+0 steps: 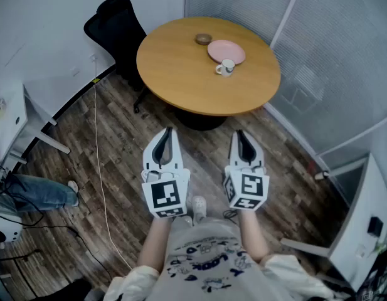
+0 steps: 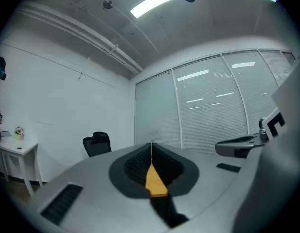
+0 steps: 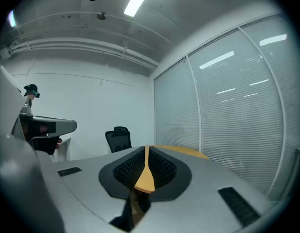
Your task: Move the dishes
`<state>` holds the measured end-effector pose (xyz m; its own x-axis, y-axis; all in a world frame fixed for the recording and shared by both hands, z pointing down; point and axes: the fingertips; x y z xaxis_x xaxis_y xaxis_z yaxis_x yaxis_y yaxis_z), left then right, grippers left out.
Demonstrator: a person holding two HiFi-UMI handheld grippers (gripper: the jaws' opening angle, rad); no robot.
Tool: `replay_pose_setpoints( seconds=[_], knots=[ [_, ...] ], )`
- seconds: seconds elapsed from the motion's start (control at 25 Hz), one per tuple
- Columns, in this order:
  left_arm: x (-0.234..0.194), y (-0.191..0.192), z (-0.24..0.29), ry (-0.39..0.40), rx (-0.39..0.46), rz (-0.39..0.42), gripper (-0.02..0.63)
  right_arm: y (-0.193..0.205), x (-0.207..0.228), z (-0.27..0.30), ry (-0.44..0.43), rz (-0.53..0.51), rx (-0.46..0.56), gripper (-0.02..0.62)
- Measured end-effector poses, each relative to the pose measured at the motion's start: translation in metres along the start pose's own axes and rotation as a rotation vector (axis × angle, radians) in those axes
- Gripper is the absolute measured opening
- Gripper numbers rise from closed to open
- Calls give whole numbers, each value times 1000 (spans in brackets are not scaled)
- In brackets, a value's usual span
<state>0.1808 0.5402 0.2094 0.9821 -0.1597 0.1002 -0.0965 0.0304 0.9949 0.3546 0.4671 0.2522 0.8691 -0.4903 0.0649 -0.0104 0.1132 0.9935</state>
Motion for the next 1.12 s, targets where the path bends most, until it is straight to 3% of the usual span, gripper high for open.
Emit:
replay_pose_setpoints(
  seconds=[0.2,0.72,1.12],
  knots=[
    [0,5,10,5,-9,38,8,-1,6,9,-2,-4,0,25],
    [-1,6,59,-25,-12,-7,8,-3,28,60,-11,23,8,25],
    [-2,16,96,-40,-32,27,8,2,60,96,-15,21,-19,26]
  ],
)
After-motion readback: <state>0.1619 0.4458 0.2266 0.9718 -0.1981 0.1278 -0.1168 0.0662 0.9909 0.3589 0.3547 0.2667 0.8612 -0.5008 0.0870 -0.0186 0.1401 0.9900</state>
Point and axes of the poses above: the fingertips, and each gripper's own axes: z forward along the fingers, x to its right, y out of its underside, and after that the axes turned 5 degrees about z, right-handed
